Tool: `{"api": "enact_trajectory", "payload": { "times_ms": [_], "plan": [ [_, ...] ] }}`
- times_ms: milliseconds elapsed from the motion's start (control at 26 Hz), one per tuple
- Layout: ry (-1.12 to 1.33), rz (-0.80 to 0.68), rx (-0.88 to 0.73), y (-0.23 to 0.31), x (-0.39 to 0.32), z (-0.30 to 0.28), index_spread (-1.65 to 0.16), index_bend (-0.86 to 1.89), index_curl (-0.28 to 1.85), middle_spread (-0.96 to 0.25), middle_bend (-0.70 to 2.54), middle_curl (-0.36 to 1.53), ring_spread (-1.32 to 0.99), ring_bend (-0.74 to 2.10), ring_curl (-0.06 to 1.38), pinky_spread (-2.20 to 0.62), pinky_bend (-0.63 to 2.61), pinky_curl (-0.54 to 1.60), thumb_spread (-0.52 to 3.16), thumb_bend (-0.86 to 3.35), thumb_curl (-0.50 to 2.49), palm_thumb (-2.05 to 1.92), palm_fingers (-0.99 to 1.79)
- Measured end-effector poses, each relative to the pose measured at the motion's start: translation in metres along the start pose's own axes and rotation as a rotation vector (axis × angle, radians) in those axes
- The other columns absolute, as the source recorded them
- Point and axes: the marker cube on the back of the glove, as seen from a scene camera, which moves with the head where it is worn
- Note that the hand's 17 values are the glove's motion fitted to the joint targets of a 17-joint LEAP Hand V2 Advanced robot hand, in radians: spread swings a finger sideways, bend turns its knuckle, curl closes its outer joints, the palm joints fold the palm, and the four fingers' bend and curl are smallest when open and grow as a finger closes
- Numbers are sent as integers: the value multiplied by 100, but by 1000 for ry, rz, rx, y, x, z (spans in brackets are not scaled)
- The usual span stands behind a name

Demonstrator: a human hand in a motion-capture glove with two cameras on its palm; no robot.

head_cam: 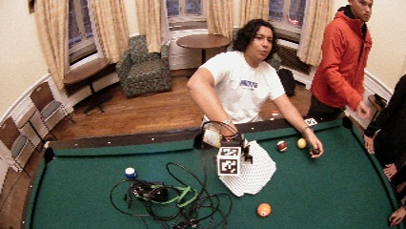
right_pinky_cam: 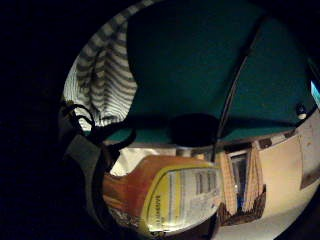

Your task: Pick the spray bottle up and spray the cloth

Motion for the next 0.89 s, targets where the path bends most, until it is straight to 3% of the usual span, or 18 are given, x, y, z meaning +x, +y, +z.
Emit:
{"api": "enact_trajectory", "payload": {
  "times_ms": [231,385,886],
  "plan": [
    [42,24,-5,-7,-4,2,-25,47,62,-19,77,61,-21,81,53,-31,55,46,43,-2,84,93,139],
    [15,-48,21,11,-15,-10,-25,47,62,-19,77,61,-22,81,53,-31,55,46,43,-2,85,93,138],
    [-182,-704,292,158,-71,-76,-25,47,62,-19,77,61,-21,81,52,-31,55,46,44,-2,86,93,139]
  ]
}}
